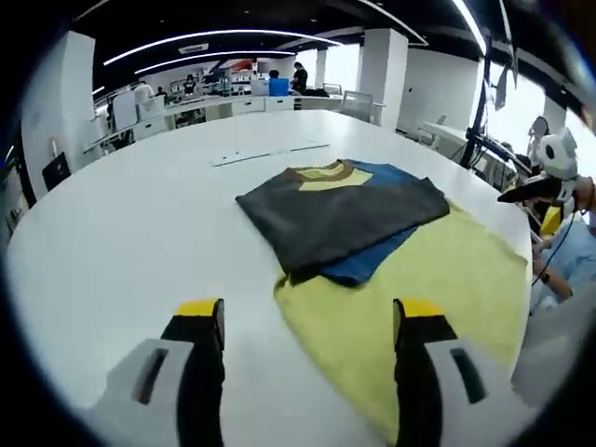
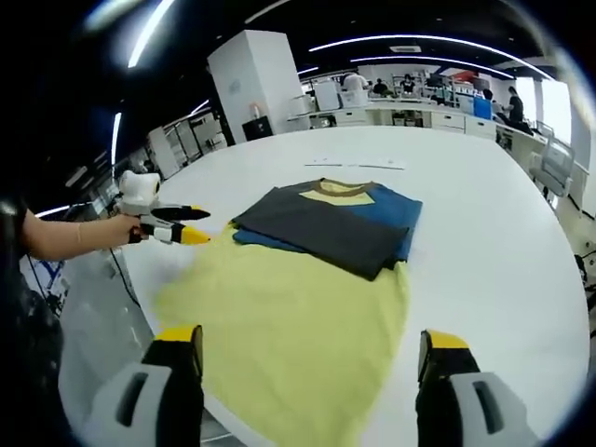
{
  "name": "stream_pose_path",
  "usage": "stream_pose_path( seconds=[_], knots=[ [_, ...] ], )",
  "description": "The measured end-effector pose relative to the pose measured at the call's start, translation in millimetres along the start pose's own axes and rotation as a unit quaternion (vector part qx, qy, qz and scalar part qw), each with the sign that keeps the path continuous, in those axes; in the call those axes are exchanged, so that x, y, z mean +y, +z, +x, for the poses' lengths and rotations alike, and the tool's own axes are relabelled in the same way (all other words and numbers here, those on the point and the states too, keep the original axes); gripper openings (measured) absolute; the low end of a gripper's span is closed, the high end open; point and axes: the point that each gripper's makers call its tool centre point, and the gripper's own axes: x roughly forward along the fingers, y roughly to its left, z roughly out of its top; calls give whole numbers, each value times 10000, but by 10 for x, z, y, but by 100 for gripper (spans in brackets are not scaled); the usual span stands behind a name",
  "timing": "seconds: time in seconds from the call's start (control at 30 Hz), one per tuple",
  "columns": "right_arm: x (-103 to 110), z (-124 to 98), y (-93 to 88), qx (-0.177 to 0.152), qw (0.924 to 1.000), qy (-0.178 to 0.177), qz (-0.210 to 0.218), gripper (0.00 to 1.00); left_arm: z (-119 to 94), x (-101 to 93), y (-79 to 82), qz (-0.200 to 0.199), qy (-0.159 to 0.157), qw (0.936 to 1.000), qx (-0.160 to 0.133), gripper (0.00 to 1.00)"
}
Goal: Fold the garment on the visible template until the final outline fits inside the template.
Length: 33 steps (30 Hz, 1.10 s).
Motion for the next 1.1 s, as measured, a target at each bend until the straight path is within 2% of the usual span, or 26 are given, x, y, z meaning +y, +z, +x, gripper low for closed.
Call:
stream_pose_path(
  seconds=[0.3,0.37,0.63,0.87,0.97,1.1],
  knots=[
    [33,-33,-252,347,9994,44,-70,96,-292,-268,-185,-42,-208,9997,91,87],
    [55,-45,-317,434,9990,71,-119,96,-332,-300,-235,-18,-176,9998,136,91],
    [121,-97,-536,750,9967,169,-275,95,-535,-561,-454,206,-521,9979,338,88],
    [189,-130,-725,1058,9926,351,-481,89,-650,-653,-573,468,-701,9955,443,79],
    [188,-149,-782,1187,9899,388,-677,84,-699,-759,-638,547,-977,9925,496,76],
    [203,-161,-815,1253,9881,428,-778,80,-733,-850,-747,783,-1138,9882,662,69]
  ],
)
